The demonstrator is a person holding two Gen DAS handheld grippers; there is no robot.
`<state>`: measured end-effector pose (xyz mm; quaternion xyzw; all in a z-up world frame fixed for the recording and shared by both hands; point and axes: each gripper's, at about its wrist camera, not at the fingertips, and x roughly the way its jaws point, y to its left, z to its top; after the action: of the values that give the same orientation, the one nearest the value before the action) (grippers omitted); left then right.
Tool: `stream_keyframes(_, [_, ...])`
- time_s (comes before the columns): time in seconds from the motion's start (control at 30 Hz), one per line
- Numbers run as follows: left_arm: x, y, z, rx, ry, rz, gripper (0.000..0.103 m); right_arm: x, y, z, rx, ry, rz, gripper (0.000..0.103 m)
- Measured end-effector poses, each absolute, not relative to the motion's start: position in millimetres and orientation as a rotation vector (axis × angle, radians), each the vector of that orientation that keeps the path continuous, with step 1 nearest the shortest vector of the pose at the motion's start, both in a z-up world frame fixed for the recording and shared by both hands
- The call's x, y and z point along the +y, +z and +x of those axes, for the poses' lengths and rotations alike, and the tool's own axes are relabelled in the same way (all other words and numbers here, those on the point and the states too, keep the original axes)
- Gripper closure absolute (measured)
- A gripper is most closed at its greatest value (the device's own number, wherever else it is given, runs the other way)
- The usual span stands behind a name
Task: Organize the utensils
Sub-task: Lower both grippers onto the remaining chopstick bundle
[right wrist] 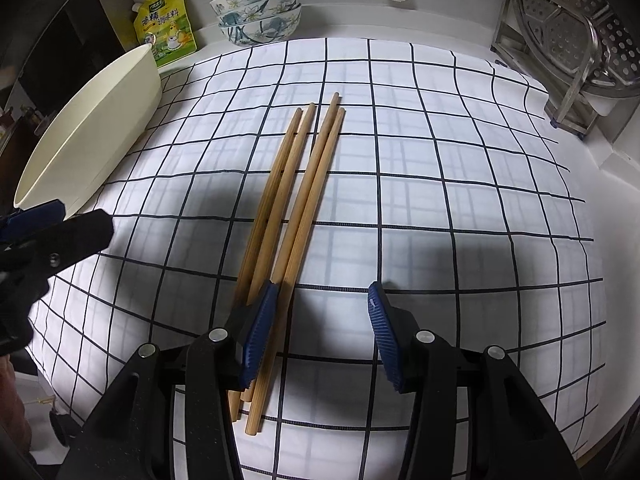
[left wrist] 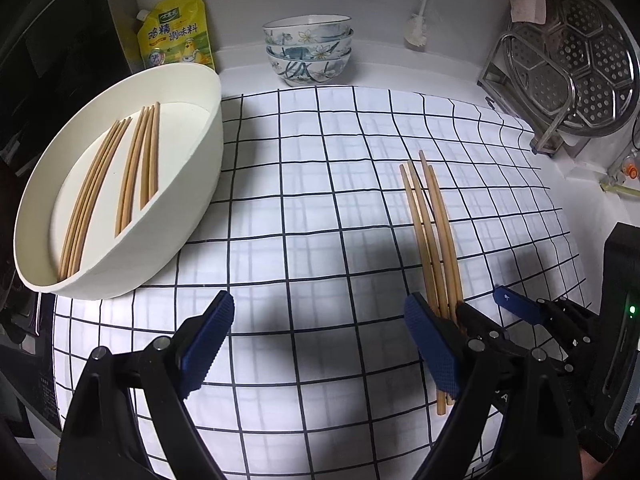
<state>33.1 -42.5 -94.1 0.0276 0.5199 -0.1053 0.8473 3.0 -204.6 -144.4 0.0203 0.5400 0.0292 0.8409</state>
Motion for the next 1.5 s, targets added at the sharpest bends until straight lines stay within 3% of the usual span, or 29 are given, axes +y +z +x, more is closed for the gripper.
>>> stream_keyframes(0.67, [-53.2,-106.3,41.4,1.12,-0.212,0.078,0.018,-206.0,-145.1,2.3,1.143,0.125,0.078,0.064])
stream_keyframes(1.5, [-55.0,-112.2,41.8,1.129,-0.213,0.089,0.018,-205.4,-146.2,2.9,1.143,0.06,0.031,0.064])
